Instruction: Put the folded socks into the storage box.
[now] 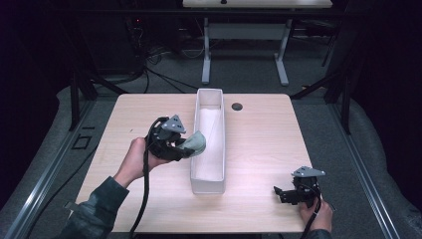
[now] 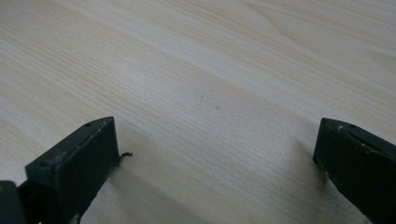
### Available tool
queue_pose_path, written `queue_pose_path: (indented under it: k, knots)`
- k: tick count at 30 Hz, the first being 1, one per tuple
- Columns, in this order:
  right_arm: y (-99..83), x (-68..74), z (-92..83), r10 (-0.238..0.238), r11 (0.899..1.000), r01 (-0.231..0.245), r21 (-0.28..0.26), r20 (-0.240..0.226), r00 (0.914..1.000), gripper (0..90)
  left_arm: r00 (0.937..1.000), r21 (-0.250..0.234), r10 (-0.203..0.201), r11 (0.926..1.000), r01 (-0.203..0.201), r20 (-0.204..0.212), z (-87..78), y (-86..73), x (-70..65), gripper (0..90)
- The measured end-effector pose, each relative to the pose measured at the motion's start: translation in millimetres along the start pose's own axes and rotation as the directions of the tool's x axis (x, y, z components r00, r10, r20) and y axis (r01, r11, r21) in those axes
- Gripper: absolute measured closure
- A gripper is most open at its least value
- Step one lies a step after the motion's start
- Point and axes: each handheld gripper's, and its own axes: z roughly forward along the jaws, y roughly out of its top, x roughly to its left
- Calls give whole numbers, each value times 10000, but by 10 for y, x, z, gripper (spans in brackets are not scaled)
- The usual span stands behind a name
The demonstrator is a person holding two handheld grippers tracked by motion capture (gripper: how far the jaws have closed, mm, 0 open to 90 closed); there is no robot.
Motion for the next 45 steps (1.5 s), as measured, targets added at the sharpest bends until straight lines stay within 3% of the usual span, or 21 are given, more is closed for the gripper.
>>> queue_pose_path:
  k: [23,45]
  knots:
    - [0,0,0,0,10000,0,-1,0,10000,0,9953,880,308,9954,-389,914,442,-18,-116,616]
    - [0,0,0,-1,10000,1,-2,-6,10000,0,9912,1580,354,9859,-556,1277,668,-46,-161,608]
